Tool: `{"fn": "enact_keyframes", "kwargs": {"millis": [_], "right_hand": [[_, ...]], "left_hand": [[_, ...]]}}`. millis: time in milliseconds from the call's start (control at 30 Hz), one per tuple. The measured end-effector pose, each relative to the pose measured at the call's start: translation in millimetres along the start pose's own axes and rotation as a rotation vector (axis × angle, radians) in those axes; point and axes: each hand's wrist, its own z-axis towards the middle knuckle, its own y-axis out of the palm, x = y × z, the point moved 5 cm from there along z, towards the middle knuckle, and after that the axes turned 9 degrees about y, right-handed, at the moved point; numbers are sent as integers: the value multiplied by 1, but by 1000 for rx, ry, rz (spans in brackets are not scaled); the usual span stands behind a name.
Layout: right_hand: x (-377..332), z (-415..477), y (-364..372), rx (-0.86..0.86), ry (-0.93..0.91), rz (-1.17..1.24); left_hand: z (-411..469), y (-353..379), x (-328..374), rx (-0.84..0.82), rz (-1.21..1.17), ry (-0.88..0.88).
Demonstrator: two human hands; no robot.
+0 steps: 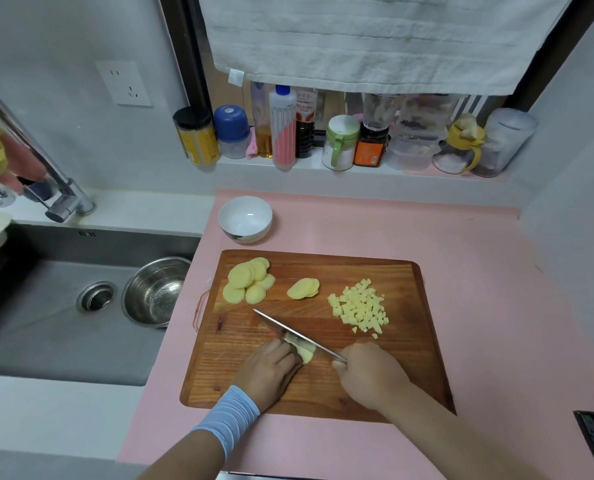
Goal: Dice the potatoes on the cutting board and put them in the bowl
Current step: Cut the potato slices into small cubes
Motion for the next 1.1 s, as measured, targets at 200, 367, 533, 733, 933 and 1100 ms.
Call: {"fn": "enact_keyframes", "kwargs": {"millis": [200, 367, 533, 733, 933, 1100], "right_hand": [[-4, -12, -8, 37, -71, -24], [3, -24, -5, 52, -77, -21], [9, -25, -4, 7, -38, -8], [-4, -9, 8, -33, 18, 51], [-20, 3, 5, -28, 41, 31], [-17, 1, 6, -18, 42, 12]], "left_hand": [[0, 0, -1, 35, -21, -33], [0, -2, 1, 68, -29, -15], [-2, 0, -2, 71, -39, -29], [-1, 0, -4, 52, -69, -40], [-1, -1, -2, 63, -72, -36], [-3, -2, 2, 64, -36, -25]]}}
